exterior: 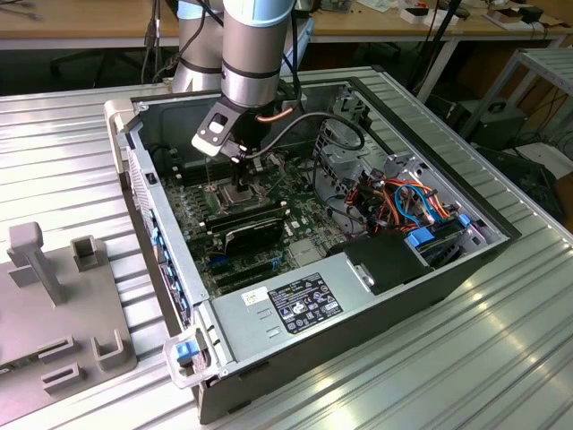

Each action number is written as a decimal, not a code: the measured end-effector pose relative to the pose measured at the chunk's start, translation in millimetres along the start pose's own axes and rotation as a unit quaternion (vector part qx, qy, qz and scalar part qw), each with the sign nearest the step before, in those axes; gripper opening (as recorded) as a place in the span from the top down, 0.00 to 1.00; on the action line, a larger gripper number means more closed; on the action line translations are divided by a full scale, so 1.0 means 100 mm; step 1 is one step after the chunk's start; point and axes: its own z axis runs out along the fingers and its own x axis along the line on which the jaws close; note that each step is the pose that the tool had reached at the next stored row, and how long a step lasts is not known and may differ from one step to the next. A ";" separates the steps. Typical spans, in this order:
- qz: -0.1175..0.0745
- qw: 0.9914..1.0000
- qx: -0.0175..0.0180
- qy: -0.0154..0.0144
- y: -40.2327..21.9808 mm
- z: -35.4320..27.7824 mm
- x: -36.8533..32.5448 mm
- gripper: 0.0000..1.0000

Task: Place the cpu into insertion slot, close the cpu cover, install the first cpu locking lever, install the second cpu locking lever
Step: 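Place the cpu into insertion slot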

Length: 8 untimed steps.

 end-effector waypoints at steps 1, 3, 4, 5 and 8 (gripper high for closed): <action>0.000 1.000 0.000 0.000 0.000 0.000 0.000 0.77; 0.000 1.000 0.000 0.000 0.000 0.000 0.000 0.89; 0.000 1.000 0.000 0.000 0.000 -0.001 0.000 0.89; 0.000 1.000 0.000 0.000 0.000 -0.001 0.000 0.89; 0.000 1.000 0.000 0.000 0.000 -0.001 0.000 0.89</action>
